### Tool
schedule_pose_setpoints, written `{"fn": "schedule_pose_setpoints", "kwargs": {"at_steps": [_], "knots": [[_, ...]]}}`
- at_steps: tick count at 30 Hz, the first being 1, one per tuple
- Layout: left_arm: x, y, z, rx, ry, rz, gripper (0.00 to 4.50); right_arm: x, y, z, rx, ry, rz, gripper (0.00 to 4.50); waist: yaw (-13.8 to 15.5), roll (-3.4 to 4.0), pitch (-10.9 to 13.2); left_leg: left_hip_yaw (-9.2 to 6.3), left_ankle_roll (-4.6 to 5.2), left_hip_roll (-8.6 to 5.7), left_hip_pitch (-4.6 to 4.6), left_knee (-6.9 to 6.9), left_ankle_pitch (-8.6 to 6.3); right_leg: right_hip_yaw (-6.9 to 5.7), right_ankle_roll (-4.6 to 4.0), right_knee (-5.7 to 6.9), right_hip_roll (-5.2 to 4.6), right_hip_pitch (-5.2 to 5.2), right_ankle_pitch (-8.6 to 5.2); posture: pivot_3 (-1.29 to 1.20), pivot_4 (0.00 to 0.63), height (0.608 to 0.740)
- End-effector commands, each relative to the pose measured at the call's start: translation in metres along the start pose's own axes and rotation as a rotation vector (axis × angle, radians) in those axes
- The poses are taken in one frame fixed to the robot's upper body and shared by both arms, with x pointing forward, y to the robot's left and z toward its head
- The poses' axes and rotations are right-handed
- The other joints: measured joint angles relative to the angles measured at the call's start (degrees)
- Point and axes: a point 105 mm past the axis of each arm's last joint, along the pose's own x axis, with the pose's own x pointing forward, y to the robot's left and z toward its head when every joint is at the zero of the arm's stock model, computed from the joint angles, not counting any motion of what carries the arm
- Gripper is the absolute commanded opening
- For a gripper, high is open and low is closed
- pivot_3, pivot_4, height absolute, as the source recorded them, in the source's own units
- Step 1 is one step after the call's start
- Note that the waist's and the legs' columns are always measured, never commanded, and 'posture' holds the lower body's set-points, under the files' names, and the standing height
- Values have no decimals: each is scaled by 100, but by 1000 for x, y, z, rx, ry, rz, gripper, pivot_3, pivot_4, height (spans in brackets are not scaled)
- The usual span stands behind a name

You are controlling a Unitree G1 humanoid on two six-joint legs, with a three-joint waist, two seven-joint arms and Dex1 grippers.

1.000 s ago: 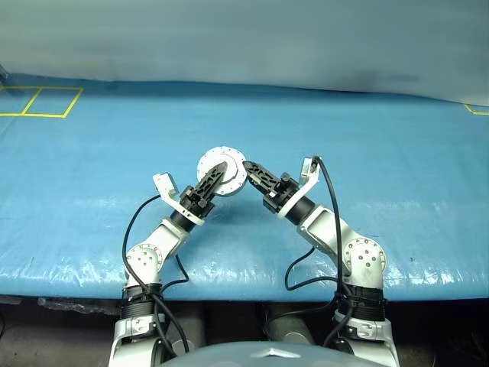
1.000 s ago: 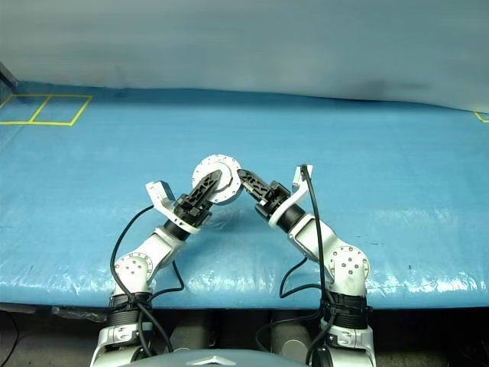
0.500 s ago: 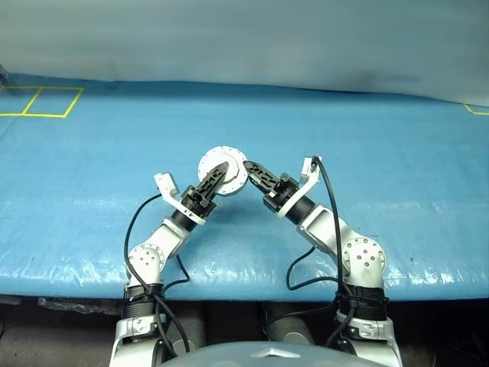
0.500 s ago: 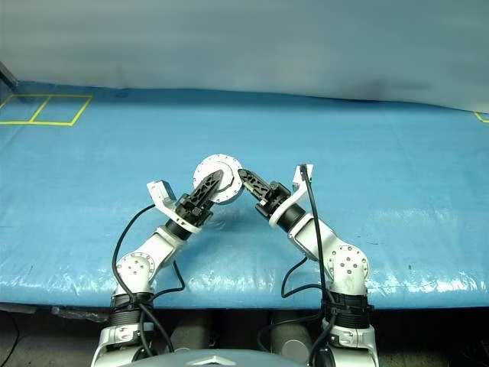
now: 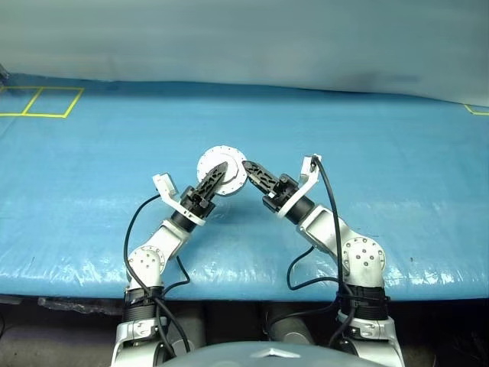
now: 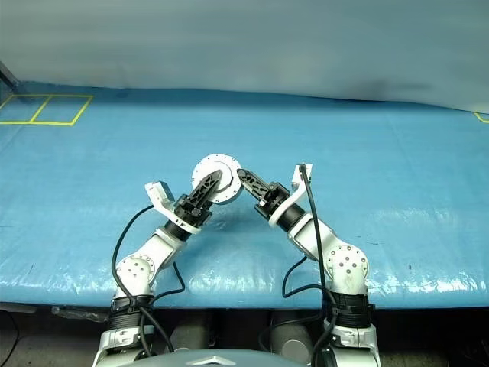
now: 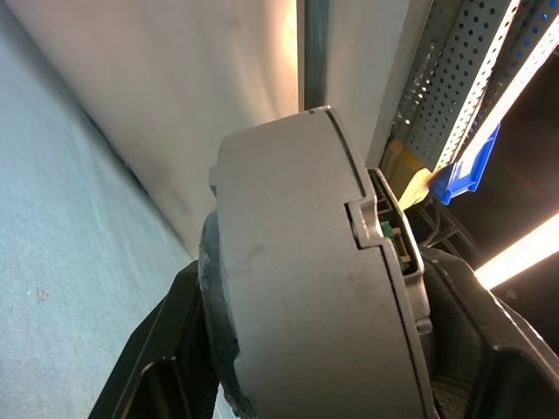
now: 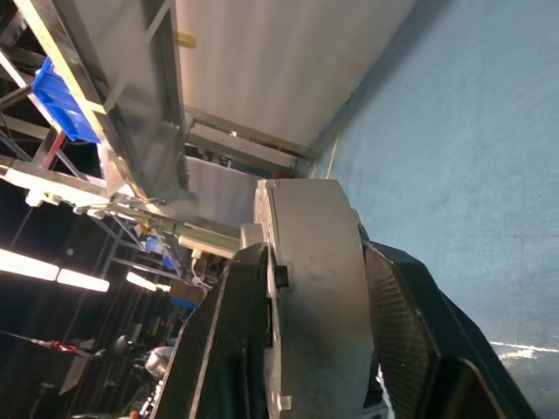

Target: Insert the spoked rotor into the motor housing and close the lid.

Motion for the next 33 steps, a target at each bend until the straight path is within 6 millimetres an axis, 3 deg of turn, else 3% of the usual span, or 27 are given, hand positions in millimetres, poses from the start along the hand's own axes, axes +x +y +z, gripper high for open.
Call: {"fn": "schedule_pose_setpoints", "kwargs": {"at_steps": [1, 5, 10, 33], "knots": [[-1, -6, 16, 82, -49, 1, 2802, 2, 29, 7, -78, -45, 118, 2826, -5, 0, 0, 0, 0, 0, 1, 0, 0, 0, 0, 1, 1, 0, 0, 0, 150, 740], [-1, -4, 19, 98, -68, 19, 2802, 1, 23, 22, -120, -140, 76, 2826, 6, 0, 0, -4, 0, 4, 1, 0, 0, -1, 4, 3, 6, 0, 1, 0, 150, 740], [-3, 0, 26, 133, -107, 57, 2802, 1, 19, 24, -147, -159, 54, 2826, 33, -1, 0, -2, 0, 0, -3, 15, 0, 1, 7, 0, 2, 6, 3, 0, 150, 740], [-18, 39, 112, 360, -406, 415, 2802, 1, 8, 17, -224, -114, -6, 2826, 35, -12, 7, -8, 1, 0, 0, 67, 0, 1, 25, -1, 3, 35, 15, 0, 150, 740]]}}
